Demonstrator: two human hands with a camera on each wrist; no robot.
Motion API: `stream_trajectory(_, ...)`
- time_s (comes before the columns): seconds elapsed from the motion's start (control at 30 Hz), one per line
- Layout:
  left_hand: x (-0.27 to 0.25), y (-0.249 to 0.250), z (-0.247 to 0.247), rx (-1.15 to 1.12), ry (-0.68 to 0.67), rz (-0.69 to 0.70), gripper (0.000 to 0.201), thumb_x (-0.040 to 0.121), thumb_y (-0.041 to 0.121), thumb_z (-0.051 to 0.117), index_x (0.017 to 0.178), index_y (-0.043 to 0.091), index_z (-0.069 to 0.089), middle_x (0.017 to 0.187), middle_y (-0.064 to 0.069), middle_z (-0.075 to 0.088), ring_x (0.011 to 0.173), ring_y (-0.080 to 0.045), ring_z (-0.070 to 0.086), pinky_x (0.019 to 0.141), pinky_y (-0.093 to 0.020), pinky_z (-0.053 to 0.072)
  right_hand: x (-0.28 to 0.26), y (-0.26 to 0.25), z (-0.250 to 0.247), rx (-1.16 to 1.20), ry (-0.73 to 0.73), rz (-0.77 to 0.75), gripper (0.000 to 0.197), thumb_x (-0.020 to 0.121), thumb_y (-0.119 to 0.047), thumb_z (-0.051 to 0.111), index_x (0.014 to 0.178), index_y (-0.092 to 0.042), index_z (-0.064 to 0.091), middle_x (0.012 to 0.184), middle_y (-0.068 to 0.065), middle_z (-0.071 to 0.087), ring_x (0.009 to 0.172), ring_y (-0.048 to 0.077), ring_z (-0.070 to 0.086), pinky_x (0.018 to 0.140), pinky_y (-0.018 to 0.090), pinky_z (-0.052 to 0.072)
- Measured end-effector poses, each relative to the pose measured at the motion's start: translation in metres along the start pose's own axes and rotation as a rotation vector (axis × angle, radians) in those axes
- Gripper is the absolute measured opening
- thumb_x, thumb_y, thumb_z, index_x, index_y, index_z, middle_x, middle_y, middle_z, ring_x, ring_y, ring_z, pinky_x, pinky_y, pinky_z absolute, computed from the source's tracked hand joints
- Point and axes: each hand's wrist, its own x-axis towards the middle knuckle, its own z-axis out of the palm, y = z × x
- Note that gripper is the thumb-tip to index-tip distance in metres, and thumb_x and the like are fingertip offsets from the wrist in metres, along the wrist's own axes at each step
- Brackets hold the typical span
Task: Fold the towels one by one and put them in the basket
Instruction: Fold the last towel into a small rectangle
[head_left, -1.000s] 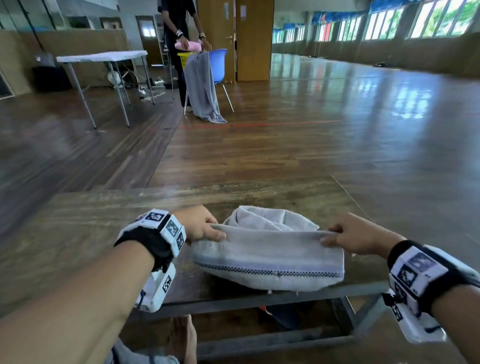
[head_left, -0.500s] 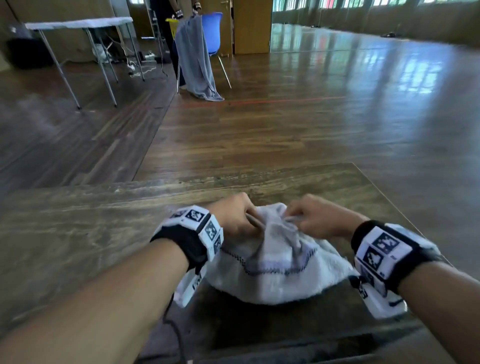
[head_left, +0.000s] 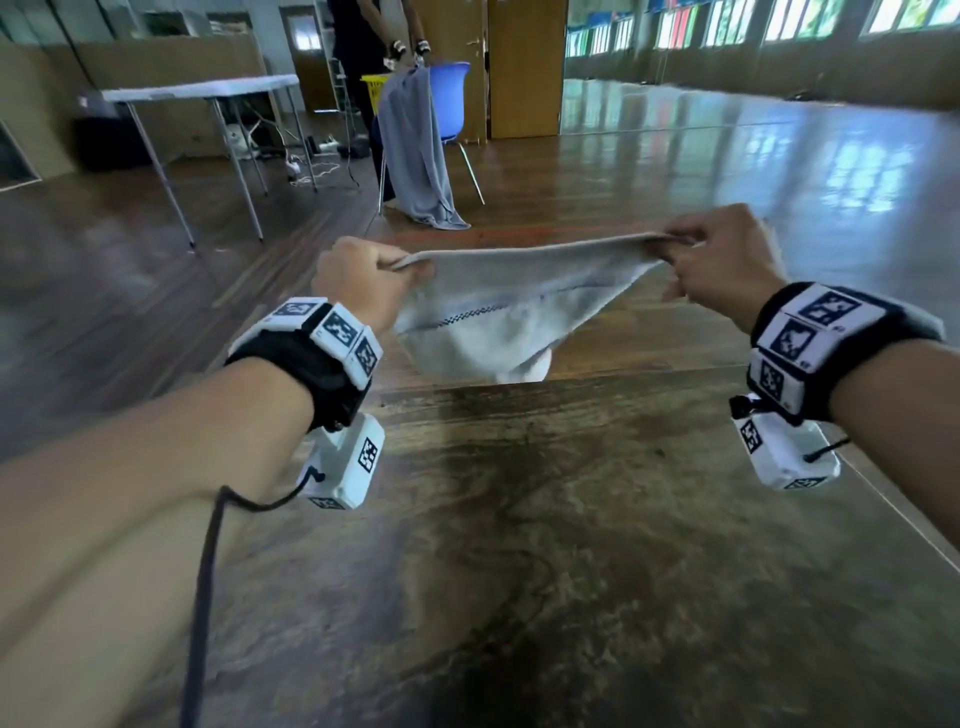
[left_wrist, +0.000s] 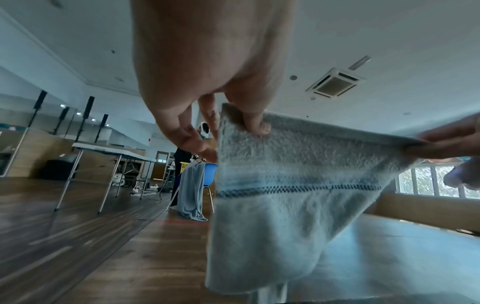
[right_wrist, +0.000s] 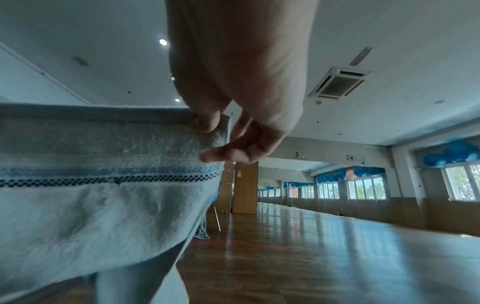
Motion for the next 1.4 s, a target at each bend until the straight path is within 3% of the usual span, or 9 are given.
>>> stream_trajectory(0.13,0.002,0.001,0.003,-0.294,0.006,-0.203,0.008,0.086,0.024,0.077,0.094,0.021,0.079,0.082,-0.008,0.074,0.043,-0.015,0.066,0.037,-0.021,0.049,-0.001,-0.002,0.017,0.255,-0.103,0.133,0.028,0.090,-0.007,0.074,0.068,-0.023,0.077,0.092,0.011,0.075,0.059,0.031,0.075,0.051,0.030,0.060)
stream_trajectory(0.23,0.000,0.000,0.008,-0.434,-0.020,-0.230,0.014,0.090,0.015,0.072,0.101,0.009,0.077,0.098,-0.022,0.074,0.072,-0.034,0.072,0.063,-0.035,0.061,0.002,0.000,0.024,0.379,-0.070,0.167,0.019,0.088,-0.004,0.076,0.076,-0.019,0.079,0.097,0.015,0.076,0.075,0.032,0.077,0.069,0.038,0.064)
stream_trajectory(0.4,-0.015,-0.004,0.002,-0.247,0.138,0.036,0.020,0.090,0.023,0.071,0.107,0.015,0.078,0.090,0.003,0.074,0.072,0.003,0.062,0.071,-0.010,0.048,-0.016,0.008,0.018,0.253,-0.071,-0.103,0.018,0.088,-0.033,0.079,0.081,-0.050,0.078,0.075,-0.018,0.076,0.067,0.000,0.065,0.061,0.018,0.052)
stream_trajectory(0.57,-0.056,-0.032,0.005,0.119,-0.254,-0.136,0.015,0.091,0.020,0.072,0.104,0.018,0.078,0.092,-0.004,0.075,0.063,-0.011,0.060,0.052,-0.014,0.047,-0.063,0.047,0.021,-0.085,-0.435,-0.054,0.023,0.091,-0.030,0.075,0.078,-0.012,0.080,0.059,0.000,0.053,0.057,0.013,0.041,0.056,0.029,0.032)
stream_trajectory(0.73,-0.098,-0.054,-0.002,0.178,-0.473,-0.191,0.021,0.087,0.006,0.074,0.108,0.006,0.077,0.106,-0.009,0.075,0.097,-0.019,0.068,0.074,-0.017,0.046,-0.116,0.070,0.020,-0.150,-0.454,0.003,0.024,0.091,-0.031,0.075,0.069,-0.021,0.075,0.058,-0.007,0.048,0.060,0.012,0.040,0.059,0.031,0.034)
stream_trajectory(0.9,-0.123,-0.037,-0.031,0.127,-0.447,-0.109,0.018,0.085,0.021,0.077,0.095,0.007,0.080,0.087,-0.016,0.075,0.080,-0.030,0.066,0.067,-0.028,0.045,-0.147,0.053,-0.005,-0.057,-0.286,-0.003,0.008,0.090,-0.030,0.076,0.084,-0.029,0.081,0.070,-0.008,0.073,0.075,0.018,0.063,0.065,0.025,0.044)
stream_trajectory(1.13,-0.151,-0.002,-0.084,0.030,-0.332,-0.015,0.026,0.088,0.035,0.073,0.083,0.010,0.077,0.075,-0.019,0.071,0.063,-0.022,0.055,0.060,-0.030,0.039,-0.174,-0.003,-0.069,0.054,-0.257,-0.070,0.036,0.095,-0.029,0.068,0.059,-0.033,0.064,0.047,-0.015,0.042,0.047,0.001,0.038,0.054,0.027,0.032)
stream_trajectory(1.27,-0.167,0.015,-0.110,0.004,-0.346,-0.007,0.026,0.090,0.035,0.070,0.078,0.013,0.074,0.061,-0.006,0.066,0.052,-0.017,0.057,0.047,-0.026,0.046,-0.188,-0.030,-0.103,0.122,-0.393,0.000,0.024,0.096,-0.029,0.068,0.086,-0.008,0.074,0.073,0.014,0.064,0.068,0.017,0.062,0.063,0.033,0.057)
stream_trajectory(1.4,-0.185,0.028,-0.130,0.035,-0.430,-0.042,0.027,0.086,0.040,0.074,0.069,0.020,0.073,0.055,0.005,0.066,0.046,-0.010,0.059,0.042,-0.020,0.044,-0.205,-0.042,-0.132,0.155,-0.662,0.177,0.020,0.096,-0.029,0.066,0.094,-0.011,0.074,0.075,0.011,0.068,0.058,0.017,0.066,0.051,0.030,0.055)
